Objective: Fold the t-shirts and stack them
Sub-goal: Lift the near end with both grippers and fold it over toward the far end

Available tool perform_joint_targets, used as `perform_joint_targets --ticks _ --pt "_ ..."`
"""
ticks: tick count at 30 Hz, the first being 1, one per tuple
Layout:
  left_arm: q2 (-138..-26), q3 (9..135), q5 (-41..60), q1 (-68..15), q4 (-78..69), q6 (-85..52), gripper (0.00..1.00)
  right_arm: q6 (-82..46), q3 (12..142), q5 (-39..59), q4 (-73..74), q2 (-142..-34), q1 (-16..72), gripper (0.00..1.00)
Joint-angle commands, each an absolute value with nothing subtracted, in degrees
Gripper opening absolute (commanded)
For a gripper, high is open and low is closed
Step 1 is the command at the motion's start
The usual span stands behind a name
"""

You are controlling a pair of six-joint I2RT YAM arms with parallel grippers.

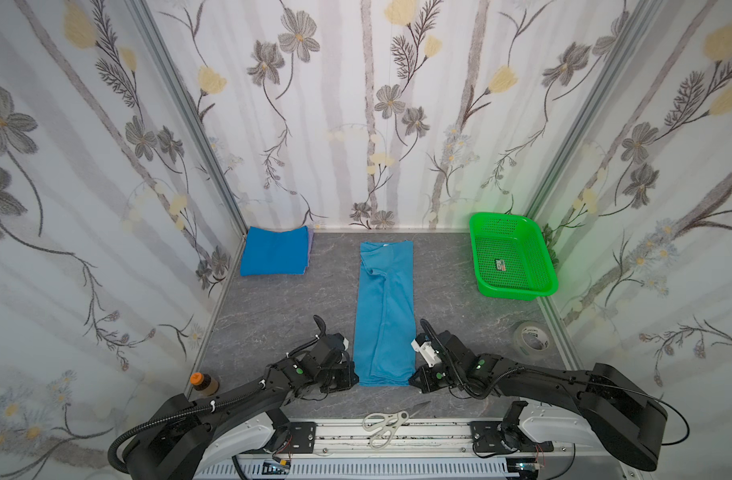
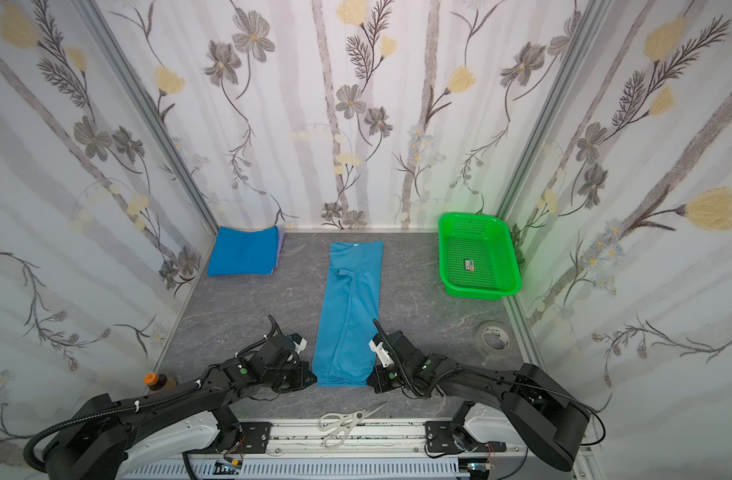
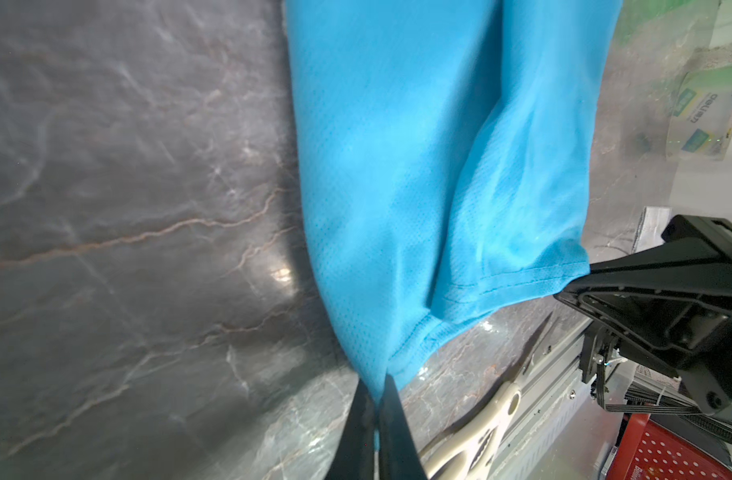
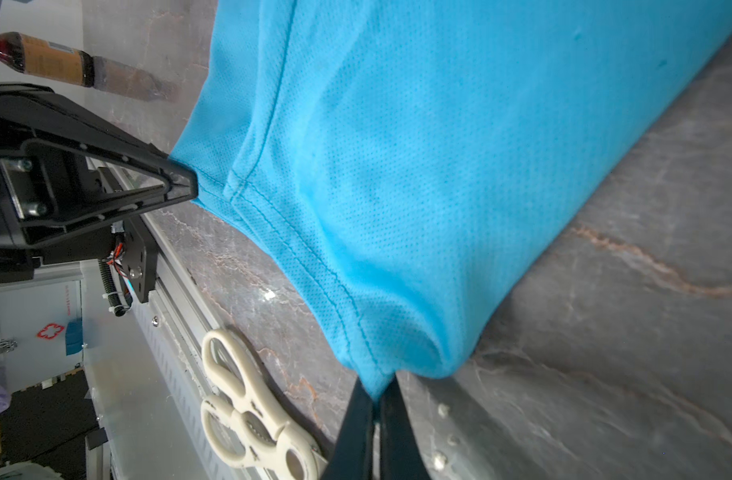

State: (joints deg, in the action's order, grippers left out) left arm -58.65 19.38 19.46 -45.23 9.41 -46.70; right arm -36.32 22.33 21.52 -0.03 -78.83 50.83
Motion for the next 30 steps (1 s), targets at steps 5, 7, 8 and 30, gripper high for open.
perform_joint_targets --ticks 5,7,8,30 --pt "-58.12 26.51 18.09 -44.38 14.88 -43.32 0.00 -33.54 27.62 21.53 -4.36 -76.56 49.29 0.00" --pt "-58.28 28.06 18.28 -43.50 15.57 -42.61 0.00 -33.07 28.61 21.60 -4.47 -76.62 47.93 0.00" --pt "-58.48 28.86 18.42 -42.89 15.85 -42.25 0.00 -32.79 29.12 21.84 -4.52 -76.88 46.84 0.00" --pt "-85.71 48.57 28.74 -27.70 7.12 -33.80 0.00 -25.69 49.95 23.76 -10.61 -96.46 30.05 0.00"
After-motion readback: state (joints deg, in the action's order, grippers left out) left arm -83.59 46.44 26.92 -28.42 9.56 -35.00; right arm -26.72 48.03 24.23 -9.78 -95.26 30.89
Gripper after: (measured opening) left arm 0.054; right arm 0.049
